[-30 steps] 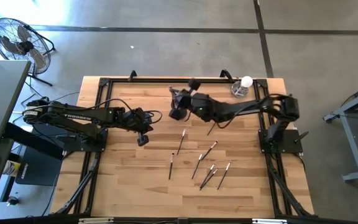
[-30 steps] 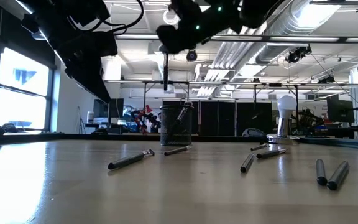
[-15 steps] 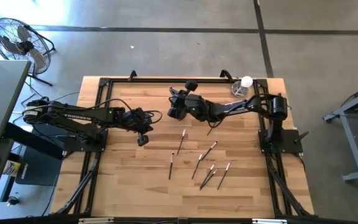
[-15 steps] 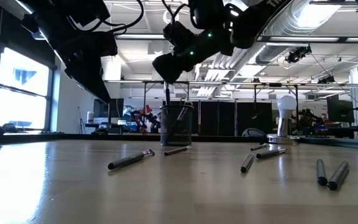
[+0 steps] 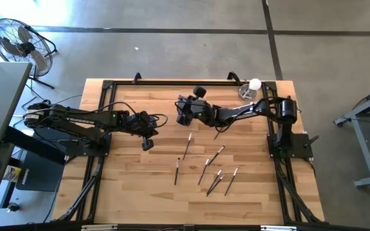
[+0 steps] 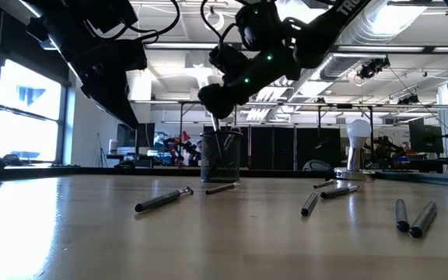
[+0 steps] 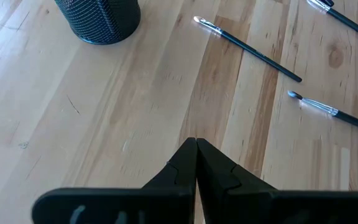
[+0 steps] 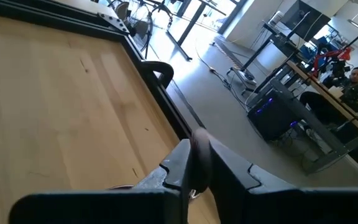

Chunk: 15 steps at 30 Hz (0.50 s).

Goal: Pick & Place Makeup Brushes
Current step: Put the large white make-up brush into the black container, then put the small white make-up brush into the black container

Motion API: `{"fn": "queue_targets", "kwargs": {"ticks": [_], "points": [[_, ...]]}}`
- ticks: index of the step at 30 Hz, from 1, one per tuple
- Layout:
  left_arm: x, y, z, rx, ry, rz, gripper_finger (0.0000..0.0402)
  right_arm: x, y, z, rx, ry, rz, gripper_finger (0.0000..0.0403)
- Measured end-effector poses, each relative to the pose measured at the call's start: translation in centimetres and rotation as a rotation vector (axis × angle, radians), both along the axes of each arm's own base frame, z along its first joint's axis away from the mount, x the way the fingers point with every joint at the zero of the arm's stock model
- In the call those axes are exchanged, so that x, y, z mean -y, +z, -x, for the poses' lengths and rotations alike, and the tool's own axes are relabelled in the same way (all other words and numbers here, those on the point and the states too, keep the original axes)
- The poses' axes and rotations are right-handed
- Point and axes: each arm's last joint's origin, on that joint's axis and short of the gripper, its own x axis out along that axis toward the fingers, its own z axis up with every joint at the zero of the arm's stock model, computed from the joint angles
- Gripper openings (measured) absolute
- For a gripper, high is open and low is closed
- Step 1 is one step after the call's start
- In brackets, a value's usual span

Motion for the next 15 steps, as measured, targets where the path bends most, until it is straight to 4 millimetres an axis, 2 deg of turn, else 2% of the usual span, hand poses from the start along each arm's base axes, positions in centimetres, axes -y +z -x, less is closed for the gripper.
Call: {"fn": "queue_targets", "kwargs": {"ticks": [10,15], "points": [[0.0,0.0,0.0,0.003,0.002,0.003,0.0000,-0.4,1.4,0.3,0.033,-0.007,0.011,0.0078],[0.0,0.0,0.0,0.005,0.002,0.003,0.0000,-2.1,3.4,1.3,0.005,-0.100,0.050,0.0086]]}}
